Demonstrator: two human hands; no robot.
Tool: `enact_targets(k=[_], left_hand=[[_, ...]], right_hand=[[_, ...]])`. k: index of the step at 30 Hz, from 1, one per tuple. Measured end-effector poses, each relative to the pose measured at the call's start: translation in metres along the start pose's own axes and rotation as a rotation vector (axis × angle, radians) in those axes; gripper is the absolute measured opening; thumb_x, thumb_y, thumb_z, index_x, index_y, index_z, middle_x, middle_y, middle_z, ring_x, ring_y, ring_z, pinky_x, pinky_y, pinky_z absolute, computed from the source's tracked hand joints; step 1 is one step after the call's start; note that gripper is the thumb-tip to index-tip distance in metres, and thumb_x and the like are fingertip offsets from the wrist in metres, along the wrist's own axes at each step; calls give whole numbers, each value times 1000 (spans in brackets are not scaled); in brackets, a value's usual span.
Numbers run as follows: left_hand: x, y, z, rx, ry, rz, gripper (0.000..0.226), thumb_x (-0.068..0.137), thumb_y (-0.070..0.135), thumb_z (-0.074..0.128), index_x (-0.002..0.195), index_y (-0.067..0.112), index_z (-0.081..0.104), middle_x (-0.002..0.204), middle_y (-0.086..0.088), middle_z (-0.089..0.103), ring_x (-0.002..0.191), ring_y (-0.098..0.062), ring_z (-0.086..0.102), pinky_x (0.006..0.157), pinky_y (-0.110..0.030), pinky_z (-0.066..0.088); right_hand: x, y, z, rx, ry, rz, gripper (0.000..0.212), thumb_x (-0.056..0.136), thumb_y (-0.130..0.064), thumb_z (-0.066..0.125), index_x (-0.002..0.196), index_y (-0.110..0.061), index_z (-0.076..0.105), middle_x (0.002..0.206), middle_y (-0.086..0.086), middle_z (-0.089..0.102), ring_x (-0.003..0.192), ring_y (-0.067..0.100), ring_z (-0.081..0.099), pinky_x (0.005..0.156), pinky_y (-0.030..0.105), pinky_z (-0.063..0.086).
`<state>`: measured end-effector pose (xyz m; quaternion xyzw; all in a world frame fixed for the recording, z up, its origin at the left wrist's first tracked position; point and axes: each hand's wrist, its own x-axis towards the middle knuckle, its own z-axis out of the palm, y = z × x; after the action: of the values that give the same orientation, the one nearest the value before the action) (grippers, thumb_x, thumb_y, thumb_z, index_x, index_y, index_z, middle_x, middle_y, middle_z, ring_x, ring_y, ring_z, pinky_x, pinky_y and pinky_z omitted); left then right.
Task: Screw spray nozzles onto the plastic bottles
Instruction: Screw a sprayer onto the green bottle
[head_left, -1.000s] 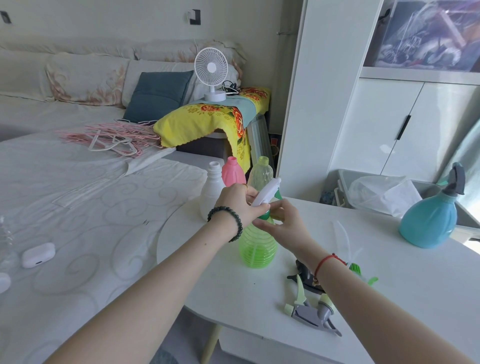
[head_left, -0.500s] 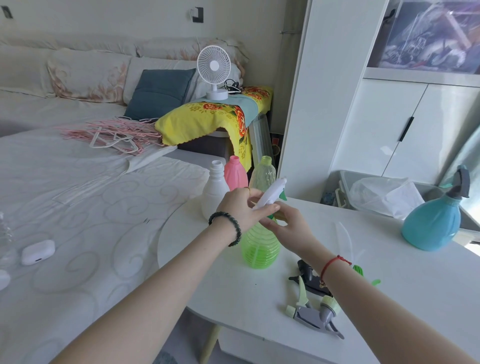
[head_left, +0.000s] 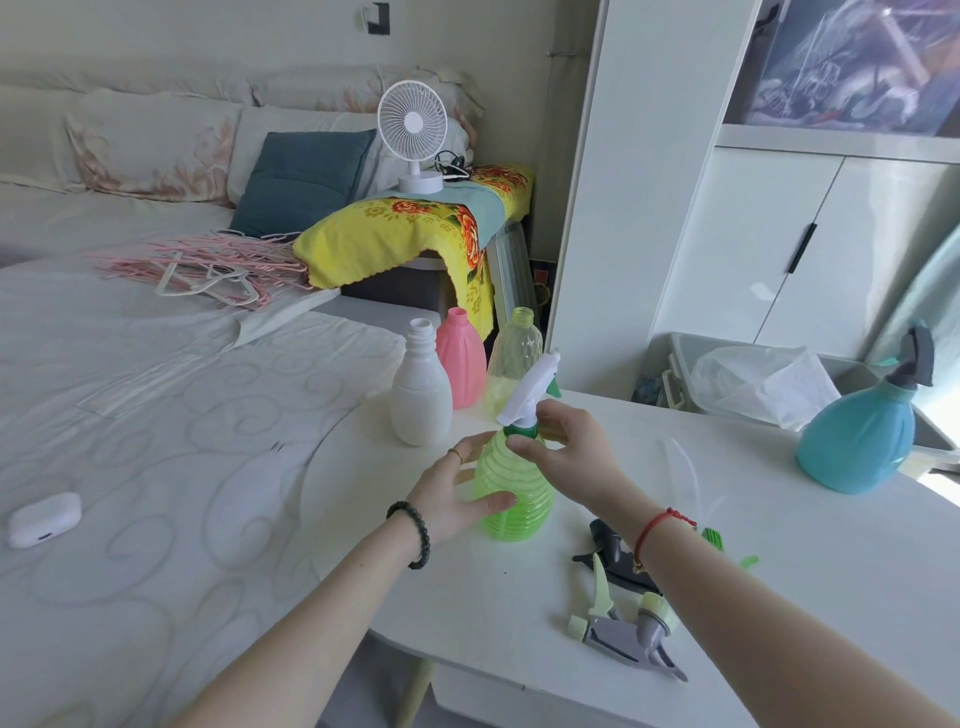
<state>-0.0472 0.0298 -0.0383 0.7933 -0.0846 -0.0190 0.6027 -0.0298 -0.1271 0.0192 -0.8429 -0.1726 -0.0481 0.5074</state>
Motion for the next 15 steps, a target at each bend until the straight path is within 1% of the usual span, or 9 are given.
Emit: enact_targets(k=[2, 3, 5, 6, 8, 10, 12, 13, 15], left_hand=[[-1, 1, 0, 16, 7, 4, 57, 67, 29, 77, 102, 54, 40, 114, 24, 49, 106, 1, 49, 81, -8, 39], [-2, 2, 0, 22, 18, 1, 56, 66, 29, 78, 101, 54, 41, 112, 26, 49, 104, 4, 49, 78, -8, 40], [-3, 4, 0, 20, 59, -10, 57, 63, 28, 80, 99, 54, 44, 108, 24, 51, 99, 8, 50, 73, -9, 42], [-4, 6, 1, 18, 84, -11, 58, 62, 28, 81, 100, 53, 45, 108, 22, 52, 98, 10, 50, 72, -10, 42], [-4, 14, 4, 34, 140, 15, 59, 60, 28, 82, 101, 53, 47, 109, 23, 54, 99, 8, 52, 73, -12, 43], [-1, 30, 11, 33, 200, 66, 58, 60, 29, 81, 102, 53, 48, 111, 22, 56, 101, 1, 55, 77, -17, 46], [7, 51, 25, 19, 230, 121, 56, 62, 28, 80, 100, 52, 46, 113, 16, 57, 99, -5, 57, 80, -24, 47], [13, 62, 35, 19, 225, 149, 55, 63, 28, 79, 99, 53, 45, 111, 16, 57, 98, -4, 57, 79, -23, 47], [24, 83, 61, 19, 183, 208, 54, 64, 28, 78, 97, 54, 43, 107, 20, 55, 95, 0, 56, 73, -15, 47]], right_hand=[[-3, 2, 5, -3, 47, 24, 25, 78, -15, 67, 101, -7, 64, 99, 9, 70, 99, 22, 63, 93, 36, 48], [-5, 2, 8, -8, 66, 31, 26, 79, -18, 66, 102, -9, 63, 100, 7, 70, 99, 21, 62, 91, 34, 48], [-11, 2, 11, 10, 80, 27, 24, 81, -22, 63, 104, -15, 61, 100, -1, 68, 98, 16, 61, 84, 24, 46], [-14, 1, 11, 35, 73, 32, 26, 82, -24, 63, 106, -18, 60, 102, -4, 67, 99, 14, 60, 84, 21, 44], [-21, 1, 8, 84, 59, 46, 34, 81, -28, 64, 114, -22, 56, 109, -8, 64, 104, 10, 57, 88, 19, 43], [-26, 1, -2, 122, 88, 36, 47, 79, -30, 67, 121, -24, 48, 116, -9, 58, 109, 7, 51, 90, 17, 38], [-29, 1, -20, 145, 143, 36, 61, 75, -34, 71, 127, -24, 40, 124, -7, 52, 114, 6, 46, 94, 20, 34], [-31, 1, -32, 144, 168, 36, 66, 73, -35, 72, 129, -25, 38, 126, -6, 50, 115, 6, 45, 96, 24, 36], [-37, 5, -64, 138, 202, 25, 71, 71, -39, 73, 130, -26, 37, 129, -2, 50, 119, 7, 46, 101, 35, 41]])
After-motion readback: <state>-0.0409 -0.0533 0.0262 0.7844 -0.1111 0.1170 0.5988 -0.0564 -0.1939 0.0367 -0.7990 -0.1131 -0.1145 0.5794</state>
